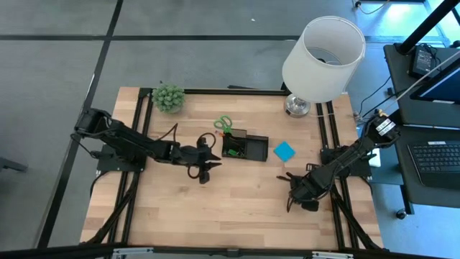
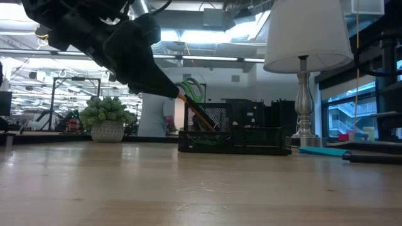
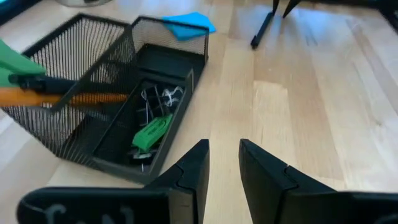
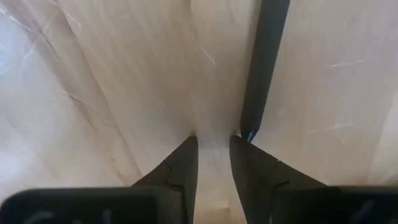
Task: Pick and place office supplies into organizer
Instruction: Put the black pen into the black organizer
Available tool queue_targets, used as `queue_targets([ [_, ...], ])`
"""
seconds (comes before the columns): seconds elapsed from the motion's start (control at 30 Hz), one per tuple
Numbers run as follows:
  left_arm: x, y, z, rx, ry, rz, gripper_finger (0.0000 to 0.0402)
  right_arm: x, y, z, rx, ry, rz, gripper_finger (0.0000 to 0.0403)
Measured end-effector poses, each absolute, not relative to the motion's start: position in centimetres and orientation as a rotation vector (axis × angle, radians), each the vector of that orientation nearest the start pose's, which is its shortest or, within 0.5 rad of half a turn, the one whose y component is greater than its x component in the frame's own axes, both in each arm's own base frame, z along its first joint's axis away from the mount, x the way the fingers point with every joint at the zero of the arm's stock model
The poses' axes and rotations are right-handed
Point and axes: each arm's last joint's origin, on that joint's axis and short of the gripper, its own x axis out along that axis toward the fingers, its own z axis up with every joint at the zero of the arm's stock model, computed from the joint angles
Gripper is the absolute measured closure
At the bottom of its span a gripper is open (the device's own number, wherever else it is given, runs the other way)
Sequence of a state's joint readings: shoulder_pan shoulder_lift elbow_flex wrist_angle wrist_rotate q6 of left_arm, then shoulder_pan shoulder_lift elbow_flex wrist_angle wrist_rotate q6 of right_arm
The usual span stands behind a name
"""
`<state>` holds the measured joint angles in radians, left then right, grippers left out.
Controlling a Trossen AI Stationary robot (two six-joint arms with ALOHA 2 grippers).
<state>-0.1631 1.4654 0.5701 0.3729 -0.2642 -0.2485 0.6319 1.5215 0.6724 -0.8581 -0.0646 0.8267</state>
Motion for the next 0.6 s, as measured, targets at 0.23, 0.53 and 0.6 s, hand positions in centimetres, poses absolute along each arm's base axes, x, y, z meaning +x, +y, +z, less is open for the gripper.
queue_targets([
  [0.23, 27.44, -3.77, 16.77, -0.142, 0.461, 0.151, 0.0320, 16.17, 12.00, 12.72, 0.097, 1.692, -0.182, 0.0297],
  [0.53, 27.44, -3.77, 16.77, -0.142, 0.461, 0.150, 0.0320, 16.27, 12.02, 12.74, 0.103, 1.676, -0.193, 0.0308],
  [0.6, 27.44, -3.79, 16.77, -0.144, 0.462, 0.143, 0.0320, 16.24, 12.06, 12.74, 0.125, 1.689, -0.191, 0.0307],
])
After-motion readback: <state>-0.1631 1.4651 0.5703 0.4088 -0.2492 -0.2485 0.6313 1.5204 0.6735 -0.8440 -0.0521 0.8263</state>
